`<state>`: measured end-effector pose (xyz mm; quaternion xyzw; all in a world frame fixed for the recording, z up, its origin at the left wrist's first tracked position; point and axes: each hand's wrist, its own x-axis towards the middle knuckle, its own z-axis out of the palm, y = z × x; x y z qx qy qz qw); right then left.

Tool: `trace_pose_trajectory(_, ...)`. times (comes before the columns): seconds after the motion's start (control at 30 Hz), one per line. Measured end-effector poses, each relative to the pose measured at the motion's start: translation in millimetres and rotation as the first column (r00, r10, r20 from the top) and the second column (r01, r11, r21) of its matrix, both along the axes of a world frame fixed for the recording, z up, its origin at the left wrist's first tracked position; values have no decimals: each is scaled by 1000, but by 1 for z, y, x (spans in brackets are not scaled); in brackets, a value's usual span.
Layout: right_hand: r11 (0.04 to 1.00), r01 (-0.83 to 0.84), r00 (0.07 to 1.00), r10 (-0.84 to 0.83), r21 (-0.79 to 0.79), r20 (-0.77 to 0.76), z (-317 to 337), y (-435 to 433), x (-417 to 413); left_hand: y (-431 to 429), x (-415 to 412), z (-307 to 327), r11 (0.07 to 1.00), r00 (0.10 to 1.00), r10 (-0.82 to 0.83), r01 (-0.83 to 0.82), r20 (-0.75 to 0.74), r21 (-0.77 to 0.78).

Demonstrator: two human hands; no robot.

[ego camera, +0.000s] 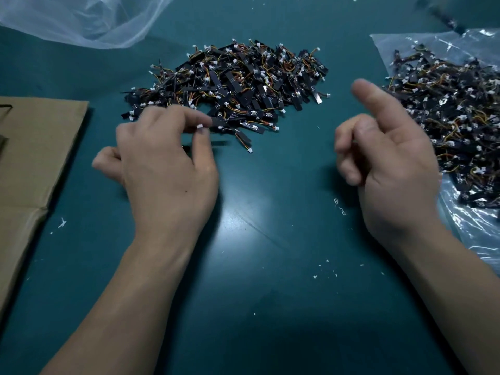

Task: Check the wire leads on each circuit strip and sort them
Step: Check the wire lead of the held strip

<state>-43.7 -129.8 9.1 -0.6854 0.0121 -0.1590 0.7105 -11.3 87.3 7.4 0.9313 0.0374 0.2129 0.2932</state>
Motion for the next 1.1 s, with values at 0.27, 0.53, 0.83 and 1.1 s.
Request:
trace_pose_trajectory(0.27, 885, -189, 981, 149, -426, -127, -8, 11, -7, -17, -14, 5, 726, 859, -484, 501, 168, -470)
trace_pose_trajectory(0.53, 921, -242, 969, 216, -304, -117, -1, 11, -9, -17, -16, 4, 588, 752, -658, 539, 31, -603)
trace_pose_trajectory(0.83, 896, -264, 963, 227, -357, -144, -1, 12, -10, -20, -16, 4, 620, 777, -628, 528, 37, -580)
trace_pose_trajectory(1.1, 820, -268, 963, 226, -506, -144, -1, 9, -10, -20, -18, 8, 549, 754, -654, 532, 64, -645)
